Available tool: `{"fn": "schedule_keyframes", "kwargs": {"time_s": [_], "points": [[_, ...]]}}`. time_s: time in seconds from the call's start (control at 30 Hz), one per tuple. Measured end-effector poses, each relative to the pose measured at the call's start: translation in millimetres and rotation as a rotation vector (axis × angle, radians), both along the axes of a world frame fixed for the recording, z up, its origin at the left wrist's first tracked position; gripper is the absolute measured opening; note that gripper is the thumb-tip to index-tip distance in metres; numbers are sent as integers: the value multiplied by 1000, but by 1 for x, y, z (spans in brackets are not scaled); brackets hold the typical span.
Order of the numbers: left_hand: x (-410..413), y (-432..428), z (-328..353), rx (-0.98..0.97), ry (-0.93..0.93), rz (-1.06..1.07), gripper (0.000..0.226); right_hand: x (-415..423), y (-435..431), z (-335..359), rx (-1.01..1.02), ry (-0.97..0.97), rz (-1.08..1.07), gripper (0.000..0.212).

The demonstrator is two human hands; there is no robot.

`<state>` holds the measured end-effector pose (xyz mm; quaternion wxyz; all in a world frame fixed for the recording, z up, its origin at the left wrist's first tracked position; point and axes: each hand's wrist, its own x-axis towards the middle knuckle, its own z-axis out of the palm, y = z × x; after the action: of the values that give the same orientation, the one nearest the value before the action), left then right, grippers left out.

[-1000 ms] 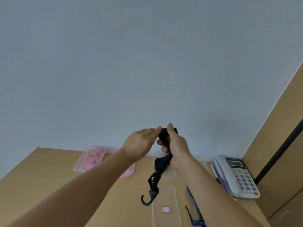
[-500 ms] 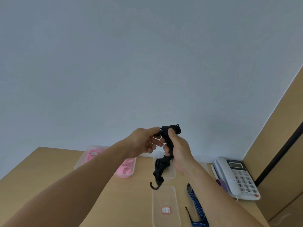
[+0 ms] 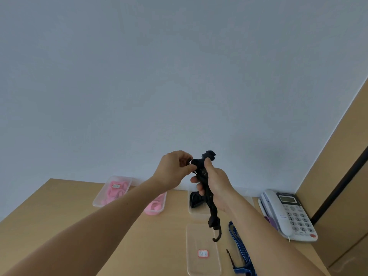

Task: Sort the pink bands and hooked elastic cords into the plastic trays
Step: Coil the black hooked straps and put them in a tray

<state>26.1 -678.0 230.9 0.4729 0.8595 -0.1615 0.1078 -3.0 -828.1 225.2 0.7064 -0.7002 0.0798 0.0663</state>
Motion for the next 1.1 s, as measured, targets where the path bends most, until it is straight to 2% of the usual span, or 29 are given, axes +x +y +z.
{"fn": "schedule_keyframes", "kwargs": {"time_s": [0.07, 0.23, 0.3, 0.37, 0.4, 0.43, 0.47, 0.53, 0.6, 0.63, 0.7, 0.87, 1.1], "points": [[-3, -1, -4, 172, -242, -70, 9, -1, 2, 2, 23, 24, 19, 59], [3, 2, -13, 374, -855, -159, 22, 1, -3, 12, 137, 112, 36, 52], [7, 5, -13, 428, -1018, -178, 23, 2, -3, 14, 194, 132, 40, 49], [10, 8, -15, 444, -1099, -183, 22, 1, -2, 14, 218, 130, 39, 46], [11, 9, -16, 417, -1079, -175, 21, 1, -1, 14, 228, 119, 33, 43], [9, 8, -16, 335, -984, -165, 22, 1, -1, 13, 241, 98, 26, 41], [5, 7, -15, 204, -799, -157, 23, 2, -2, 13, 259, 68, 16, 40], [-3, 5, -7, -68, -273, -150, 36, 3, -1, 13, 284, -14, -8, 39], [-5, 5, 3, -195, 176, -153, 49, 5, 0, 12, 196, -110, -27, 40], [-4, 6, 5, -198, 296, -187, 44, 4, 2, 11, 133, -152, -32, 40], [-6, 6, 8, -198, 386, -292, 34, 3, 3, 7, 77, -212, -25, 42], [-6, 10, 8, -379, 547, -411, 29, 3, -1, -5, 74, -267, 52, 39], [-4, 9, 3, -367, 433, -339, 15, 2, -5, -2, 2, -276, 91, 46]]}}
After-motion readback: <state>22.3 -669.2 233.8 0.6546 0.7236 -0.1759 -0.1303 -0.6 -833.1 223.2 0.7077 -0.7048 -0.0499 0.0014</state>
